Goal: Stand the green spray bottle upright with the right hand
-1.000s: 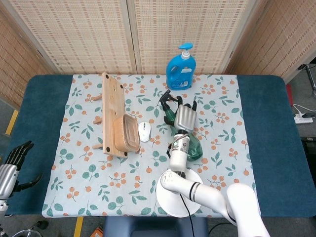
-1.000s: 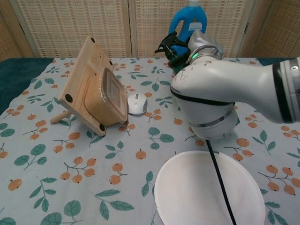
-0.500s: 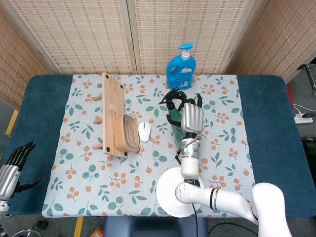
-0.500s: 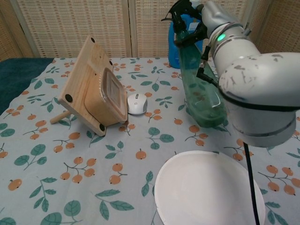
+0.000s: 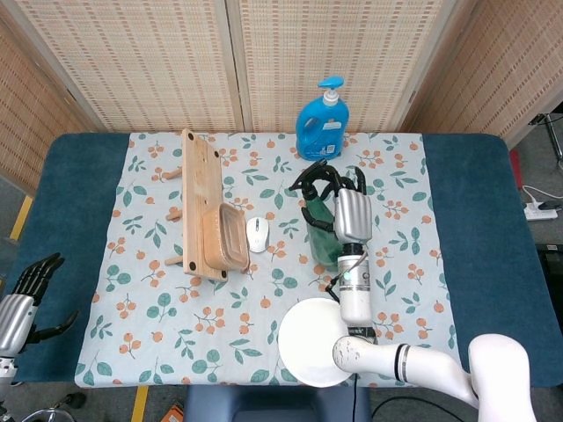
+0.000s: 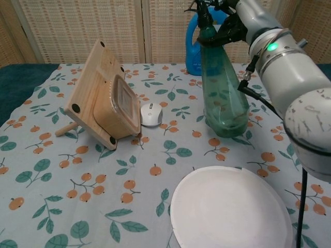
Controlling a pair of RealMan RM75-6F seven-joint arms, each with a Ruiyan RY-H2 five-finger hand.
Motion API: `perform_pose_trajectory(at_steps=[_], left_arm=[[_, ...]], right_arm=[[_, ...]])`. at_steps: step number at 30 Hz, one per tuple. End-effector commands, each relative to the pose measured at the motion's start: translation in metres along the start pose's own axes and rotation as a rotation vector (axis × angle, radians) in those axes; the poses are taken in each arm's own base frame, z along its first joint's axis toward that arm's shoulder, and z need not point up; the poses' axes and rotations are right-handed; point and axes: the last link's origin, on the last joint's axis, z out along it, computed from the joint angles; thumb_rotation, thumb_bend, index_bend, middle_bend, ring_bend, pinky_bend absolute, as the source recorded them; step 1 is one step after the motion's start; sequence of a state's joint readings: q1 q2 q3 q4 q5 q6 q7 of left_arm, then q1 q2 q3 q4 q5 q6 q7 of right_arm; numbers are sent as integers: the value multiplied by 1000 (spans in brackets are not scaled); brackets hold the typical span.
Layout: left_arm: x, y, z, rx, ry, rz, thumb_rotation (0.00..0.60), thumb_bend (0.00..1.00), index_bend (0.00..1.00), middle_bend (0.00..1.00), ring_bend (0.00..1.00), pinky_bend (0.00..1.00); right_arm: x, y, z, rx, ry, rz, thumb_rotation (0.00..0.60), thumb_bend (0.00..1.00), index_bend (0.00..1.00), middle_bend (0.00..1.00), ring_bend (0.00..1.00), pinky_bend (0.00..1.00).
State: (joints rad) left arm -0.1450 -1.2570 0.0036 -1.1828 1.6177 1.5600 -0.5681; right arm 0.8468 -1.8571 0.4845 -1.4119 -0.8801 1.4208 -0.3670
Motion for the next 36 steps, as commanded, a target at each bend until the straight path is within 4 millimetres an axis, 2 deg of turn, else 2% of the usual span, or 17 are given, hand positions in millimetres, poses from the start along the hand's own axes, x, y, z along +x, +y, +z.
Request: perform_pose_trajectory(at_steps=[1,11,21,26,32,36], left_arm=[[0,0,0,2,-1,2,600,260,7,0,0,0],[-3,-1,1,6,-4,10,600,261,5,0,0,0],[-7,-4,4,14,-8,9,600,260,4,0,0,0],[-8,-4,6,21,-4,2,600,261,4,0,0,0],[-11,-5,9,24,-9,4,600,260,4,0,0,0],[-11,-6,9,23,-6,3,600,261,4,0,0,0]], right_arm=[[10,4,-2,88,32,76,600,237,213,548,266,8],[12,34,8,230,59,219,600,236,213,548,263,8],[-8,62,23,351,26,249,600,236,224,548,252,8],[-18,68,26,368,23,319,600,236,238,548,252,11],[-20,69,27,374,64,433,600,220,250,548,252,37],[-19,67,29,396,71,439,600,215,250,548,252,38]])
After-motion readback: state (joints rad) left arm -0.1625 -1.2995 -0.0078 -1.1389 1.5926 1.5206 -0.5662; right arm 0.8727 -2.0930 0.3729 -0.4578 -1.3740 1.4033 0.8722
